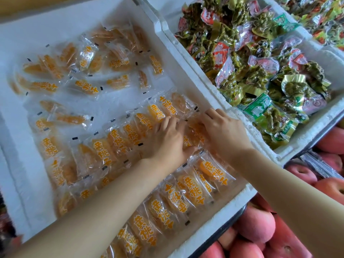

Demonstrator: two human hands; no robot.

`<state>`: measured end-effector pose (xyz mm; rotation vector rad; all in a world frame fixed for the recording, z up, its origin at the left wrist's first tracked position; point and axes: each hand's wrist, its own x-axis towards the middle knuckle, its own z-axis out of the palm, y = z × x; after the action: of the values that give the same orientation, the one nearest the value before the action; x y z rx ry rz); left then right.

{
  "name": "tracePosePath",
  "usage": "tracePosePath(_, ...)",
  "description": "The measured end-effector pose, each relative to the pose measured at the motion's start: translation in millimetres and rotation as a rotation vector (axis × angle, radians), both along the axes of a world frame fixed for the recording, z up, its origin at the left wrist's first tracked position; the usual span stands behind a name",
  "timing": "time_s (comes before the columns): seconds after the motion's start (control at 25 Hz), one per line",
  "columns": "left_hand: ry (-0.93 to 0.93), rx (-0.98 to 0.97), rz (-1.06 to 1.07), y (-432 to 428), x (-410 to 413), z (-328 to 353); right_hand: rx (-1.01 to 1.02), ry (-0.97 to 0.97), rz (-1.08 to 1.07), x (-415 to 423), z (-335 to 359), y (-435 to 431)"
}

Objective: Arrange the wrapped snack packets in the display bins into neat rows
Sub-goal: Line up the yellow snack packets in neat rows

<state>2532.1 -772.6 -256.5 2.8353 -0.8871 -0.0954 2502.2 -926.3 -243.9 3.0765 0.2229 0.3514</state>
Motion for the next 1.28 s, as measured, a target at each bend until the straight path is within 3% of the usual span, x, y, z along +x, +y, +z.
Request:
tracePosePath(0.16,0.024,-0.185,0.011,9.4,-1.7,11.8,0.073,0.072,-0.031,-8.0,1.7,0.3)
tracePosePath(0.36,-0.076,-0.298,0.155,74.8,4.7,22.9,0.215,-0.071,0.143,15.0,25.5,34.2)
tracePosePath(0.48,-0.067,-0.257,0.370,126.9,26.2,20.9,0.277,-0.016,0.220,48.1,23.1,77.1)
tracePosePath(0.68,0.035,-0.191,0.542,179.4,73.8,14.7,0.339,0.230,0.130,115.1,9.1,118.9)
tracePosePath(0.76,0.090,-0.151,0.538,190.9,84.3,11.2,0.331,0.263,0.099,138.0,6.9,126.7)
tracePosePath(0.96,0.012,-0.043,0.466,199.9,91.9,10.6,0.283,0.363,0.041,171.9,2.3,140.6)
tracePosePath(1.12,-0.018,0.081,0.479,198.0,96.3,16.6,0.167,0.309,0.047,177.0,3.3,147.2)
tracePosePath(1.28,-0.131,0.225,0.427,194.5,95.1,16.6,0.261,0.280,0.046,173.0,1.0,151.4)
